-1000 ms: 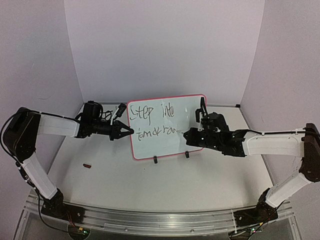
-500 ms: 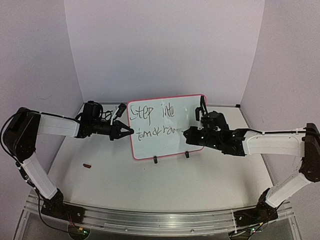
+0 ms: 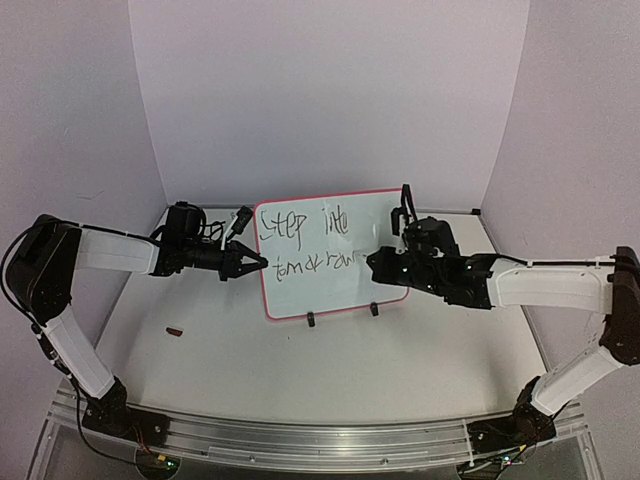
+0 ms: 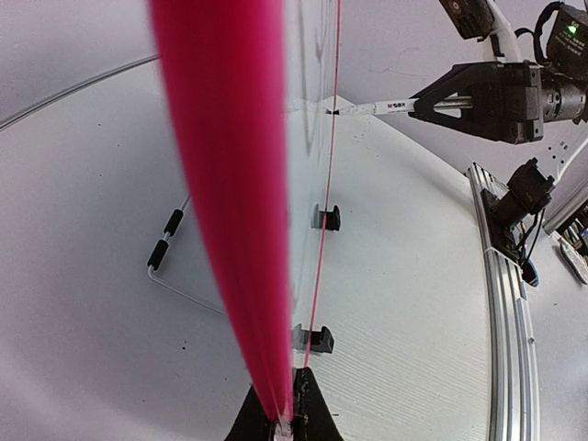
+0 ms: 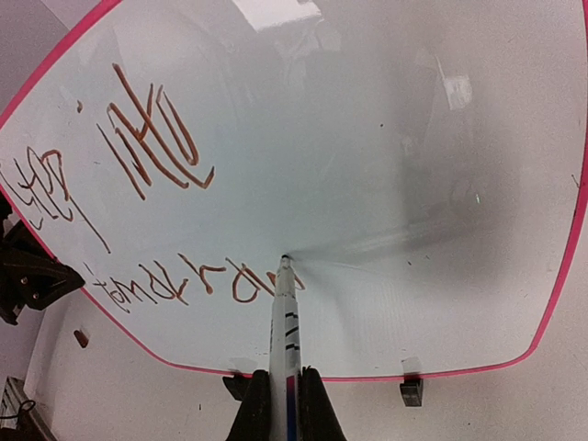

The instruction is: Write a sentence on the whiteboard

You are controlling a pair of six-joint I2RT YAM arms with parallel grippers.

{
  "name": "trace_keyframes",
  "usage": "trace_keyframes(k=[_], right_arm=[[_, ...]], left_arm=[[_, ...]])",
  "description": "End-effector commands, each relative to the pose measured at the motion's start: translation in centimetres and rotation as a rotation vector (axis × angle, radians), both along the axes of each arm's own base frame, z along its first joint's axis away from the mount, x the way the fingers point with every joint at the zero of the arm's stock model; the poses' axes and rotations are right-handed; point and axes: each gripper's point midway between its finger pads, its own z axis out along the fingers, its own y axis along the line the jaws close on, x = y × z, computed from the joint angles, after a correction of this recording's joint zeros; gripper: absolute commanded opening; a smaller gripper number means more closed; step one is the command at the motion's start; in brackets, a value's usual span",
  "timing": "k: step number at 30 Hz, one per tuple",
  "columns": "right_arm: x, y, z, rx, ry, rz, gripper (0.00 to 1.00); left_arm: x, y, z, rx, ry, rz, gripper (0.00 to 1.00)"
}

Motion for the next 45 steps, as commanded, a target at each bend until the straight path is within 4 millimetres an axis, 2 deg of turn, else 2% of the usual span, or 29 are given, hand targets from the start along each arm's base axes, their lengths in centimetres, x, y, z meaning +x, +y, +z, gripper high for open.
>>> trace_keyframes(k=[1,5,10,16,33,45], right_arm=[[-0.3,-0.9,4.0,0.015,-0.093,0.006,0.0],[-0.8,-2.4,4.5,-0.037,-0.115,-0.001,0.0],[-0.9,-3.5,3.3,-0.037,-0.083,0.001,0.0],[-0.5,-3.4,2.0,-0.05,-0.052,-0.002,0.0],[1.0,-2.9,0.8,-0.064,-0.018,0.004,0.0],[0.7,-3.0,-1.0,-0.066,0.027,-0.001,0.0]], left_arm=[[1.1,1.2,-3.0,0.117,0.002,0.095,0.0],[1.0,1.2,-2.9,0.116,0.004,0.093,0.0],[1.1,1.2,-2.9,0.115,0.004,0.093,0.0],[1.1,1.2,-2.8,0.114,0.002,0.095,0.0],[1.1,1.2,-2.8,0.114,0.002,0.094,0.0],[1.1,1.2,-2.9,0.116,0.003,0.094,0.0]])
